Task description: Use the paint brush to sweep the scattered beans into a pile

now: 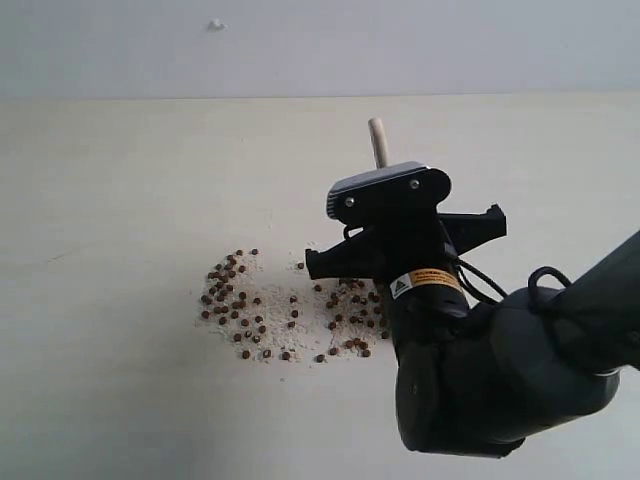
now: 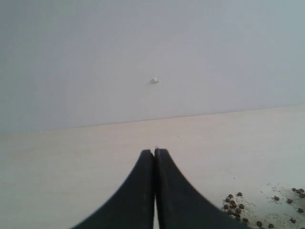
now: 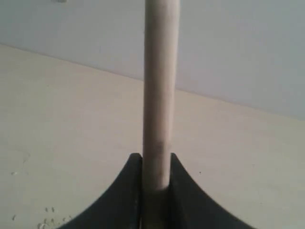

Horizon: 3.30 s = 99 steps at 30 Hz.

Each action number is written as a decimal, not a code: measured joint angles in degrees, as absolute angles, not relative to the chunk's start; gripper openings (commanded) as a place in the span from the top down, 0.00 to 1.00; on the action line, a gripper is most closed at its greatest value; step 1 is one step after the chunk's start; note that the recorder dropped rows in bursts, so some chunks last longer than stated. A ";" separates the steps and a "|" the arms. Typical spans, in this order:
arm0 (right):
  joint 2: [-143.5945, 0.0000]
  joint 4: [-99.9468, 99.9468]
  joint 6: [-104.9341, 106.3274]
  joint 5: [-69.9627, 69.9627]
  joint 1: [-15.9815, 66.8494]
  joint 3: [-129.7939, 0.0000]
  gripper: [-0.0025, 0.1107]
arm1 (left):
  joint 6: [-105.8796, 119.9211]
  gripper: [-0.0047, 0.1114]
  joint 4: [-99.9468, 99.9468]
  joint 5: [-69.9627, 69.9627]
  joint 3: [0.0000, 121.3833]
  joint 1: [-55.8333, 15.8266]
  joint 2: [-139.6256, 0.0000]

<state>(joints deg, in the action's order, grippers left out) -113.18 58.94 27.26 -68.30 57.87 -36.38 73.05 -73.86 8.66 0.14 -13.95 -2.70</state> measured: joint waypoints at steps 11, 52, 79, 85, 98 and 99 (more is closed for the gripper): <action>-113.27 58.61 26.67 -58.01 57.87 -45.60 0.98 | 73.05 0.96 -73.86 8.66 0.14 -13.95 -2.70; -110.02 45.35 37.66 -52.08 47.62 -43.96 0.98 | 73.05 0.96 -73.86 8.66 0.14 -13.95 -2.70; -107.25 31.72 30.05 -45.63 47.01 -47.25 0.98 | 73.05 0.96 -73.86 8.66 0.14 -13.95 -2.70; -105.88 47.65 46.00 -50.13 46.13 -47.37 0.98 | 73.05 0.96 -73.86 8.66 0.14 -13.95 -2.70; -113.53 44.17 38.53 -48.37 44.54 -47.37 0.98 | 73.05 0.96 -73.86 8.66 0.14 -13.95 -2.70; -113.62 42.03 36.40 -47.90 44.54 -47.37 0.98 | 73.05 0.96 -73.86 8.66 0.14 -13.95 -2.70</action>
